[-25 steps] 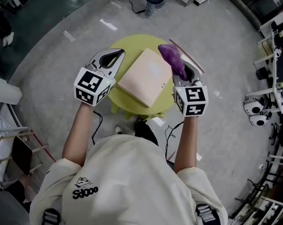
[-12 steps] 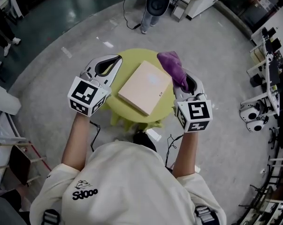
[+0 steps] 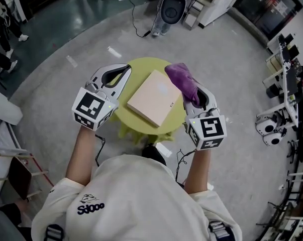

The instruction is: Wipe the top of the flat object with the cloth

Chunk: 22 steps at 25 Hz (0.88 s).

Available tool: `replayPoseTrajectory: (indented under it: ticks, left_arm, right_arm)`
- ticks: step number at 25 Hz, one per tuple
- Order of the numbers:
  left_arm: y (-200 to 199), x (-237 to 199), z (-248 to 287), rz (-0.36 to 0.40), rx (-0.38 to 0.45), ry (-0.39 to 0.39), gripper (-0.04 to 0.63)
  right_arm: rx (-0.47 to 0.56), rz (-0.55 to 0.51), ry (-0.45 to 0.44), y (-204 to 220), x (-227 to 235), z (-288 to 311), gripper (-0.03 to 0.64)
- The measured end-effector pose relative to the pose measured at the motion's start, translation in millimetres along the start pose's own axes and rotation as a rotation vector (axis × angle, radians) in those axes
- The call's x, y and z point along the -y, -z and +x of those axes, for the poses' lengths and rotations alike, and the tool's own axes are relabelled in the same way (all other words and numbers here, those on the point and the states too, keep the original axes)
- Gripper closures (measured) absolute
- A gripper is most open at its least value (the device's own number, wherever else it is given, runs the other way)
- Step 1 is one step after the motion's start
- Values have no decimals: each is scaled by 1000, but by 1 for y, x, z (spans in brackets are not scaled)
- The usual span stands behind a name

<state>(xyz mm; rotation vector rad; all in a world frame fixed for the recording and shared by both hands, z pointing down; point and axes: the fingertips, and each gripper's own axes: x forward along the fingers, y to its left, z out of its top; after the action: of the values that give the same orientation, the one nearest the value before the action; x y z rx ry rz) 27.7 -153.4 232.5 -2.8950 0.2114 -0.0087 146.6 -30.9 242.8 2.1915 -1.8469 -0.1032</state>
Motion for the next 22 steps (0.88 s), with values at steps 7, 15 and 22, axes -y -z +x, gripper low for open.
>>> replayPoseTrajectory:
  ticks: [7, 15, 22]
  left_arm:
    - [1, 7, 1, 2, -10, 15, 594]
    - [9, 5, 4, -19, -20, 8, 594]
    - [15, 2, 3, -35, -28, -3, 594]
  right_arm:
    - [12, -4, -19, -6, -3, 1, 534]
    - [1, -31, -33, -3, -5, 7, 534]
    - [-9, -45, -52, 1, -8, 13, 534]
